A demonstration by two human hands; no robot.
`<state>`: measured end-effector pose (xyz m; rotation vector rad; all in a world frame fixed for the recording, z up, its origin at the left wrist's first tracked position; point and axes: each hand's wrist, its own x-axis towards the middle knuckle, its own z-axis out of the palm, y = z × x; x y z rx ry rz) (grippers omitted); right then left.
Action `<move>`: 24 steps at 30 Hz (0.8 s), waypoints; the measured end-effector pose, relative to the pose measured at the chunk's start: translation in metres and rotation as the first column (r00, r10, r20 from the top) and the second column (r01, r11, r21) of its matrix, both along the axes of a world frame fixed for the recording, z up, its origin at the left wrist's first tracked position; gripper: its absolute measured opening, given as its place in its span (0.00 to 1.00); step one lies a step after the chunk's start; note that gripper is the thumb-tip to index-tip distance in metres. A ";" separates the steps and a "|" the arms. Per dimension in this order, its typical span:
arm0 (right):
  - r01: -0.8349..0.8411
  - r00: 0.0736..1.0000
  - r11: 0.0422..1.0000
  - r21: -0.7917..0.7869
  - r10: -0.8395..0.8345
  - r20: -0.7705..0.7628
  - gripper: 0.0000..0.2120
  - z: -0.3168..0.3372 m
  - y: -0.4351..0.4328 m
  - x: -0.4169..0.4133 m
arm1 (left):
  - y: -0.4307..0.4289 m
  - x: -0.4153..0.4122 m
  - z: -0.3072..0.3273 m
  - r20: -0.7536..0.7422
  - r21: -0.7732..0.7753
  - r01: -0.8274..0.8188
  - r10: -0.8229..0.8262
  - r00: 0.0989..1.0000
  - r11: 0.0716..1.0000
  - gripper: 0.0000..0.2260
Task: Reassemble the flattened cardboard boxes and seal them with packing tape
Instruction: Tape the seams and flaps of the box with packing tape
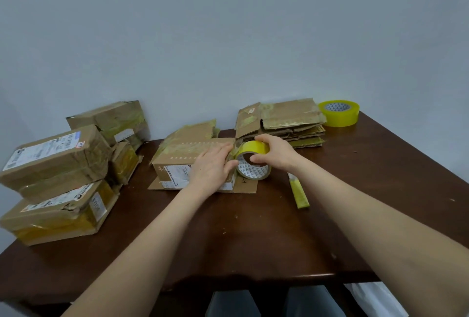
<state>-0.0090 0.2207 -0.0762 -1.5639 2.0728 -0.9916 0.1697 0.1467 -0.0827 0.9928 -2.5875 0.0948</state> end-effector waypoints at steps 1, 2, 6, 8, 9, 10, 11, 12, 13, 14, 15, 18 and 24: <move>0.026 1.000 0.999 0.022 -0.026 -0.011 0.35 0.001 0.003 -0.004 | -0.001 0.000 0.001 0.021 0.011 -0.005 0.004 1.000 1.000 0.25; 0.066 0.997 0.997 0.042 -0.064 -0.031 0.36 0.003 0.008 -0.008 | -0.002 0.000 0.002 0.050 0.028 -0.002 0.001 0.999 1.000 0.27; 0.226 0.967 0.953 0.202 -0.195 -0.161 0.28 0.008 0.035 -0.020 | 0.001 0.005 0.009 0.173 0.073 0.009 -0.021 0.985 0.997 0.35; 0.247 0.954 0.905 0.347 -0.166 -0.249 0.22 0.004 0.052 -0.018 | 0.005 0.005 0.009 0.159 0.063 0.001 -0.011 0.987 0.998 0.35; 0.256 0.950 0.876 0.408 -0.152 -0.271 0.20 0.001 0.058 -0.016 | 0.007 0.005 0.009 0.144 0.058 -0.005 -0.004 0.990 0.998 0.35; 0.268 0.948 0.852 0.450 -0.149 -0.283 0.20 -0.003 0.063 -0.013 | 0.009 0.004 0.009 0.133 0.056 -0.011 0.003 0.991 0.998 0.35; 0.281 0.945 0.838 0.468 -0.156 -0.289 0.20 -0.006 0.067 -0.010 | 0.011 0.004 0.009 0.128 0.055 -0.017 0.009 0.992 0.998 0.35; 0.294 0.942 0.833 0.469 -0.171 -0.287 0.20 -0.010 0.070 -0.009 | 0.013 0.004 0.010 0.125 0.054 -0.020 0.013 0.992 0.998 0.35; 0.305 0.943 0.836 0.456 -0.197 -0.269 0.21 -0.013 0.072 -0.008 | 0.014 0.005 0.010 0.121 0.062 -0.024 0.016 0.993 0.998 0.35; 0.314 0.945 0.843 0.438 -0.233 -0.229 0.24 -0.016 0.073 -0.008 | 0.015 0.006 0.011 0.112 0.076 -0.027 0.018 0.994 0.997 0.35; 0.324 0.945 0.851 0.414 -0.273 -0.179 0.25 -0.016 0.074 -0.008 | 0.015 0.007 0.011 0.095 0.101 -0.027 0.017 0.995 0.994 0.35; 0.365 0.928 0.908 0.207 -0.373 0.003 0.14 -0.003 0.073 -0.005 | 0.018 0.012 0.018 -0.118 0.125 0.015 0.000 0.993 0.992 0.26; 0.229 0.902 0.960 -0.160 -0.147 0.406 0.10 0.045 0.042 0.036 | 0.046 -0.007 0.051 -0.444 0.174 0.065 0.020 0.896 0.983 0.13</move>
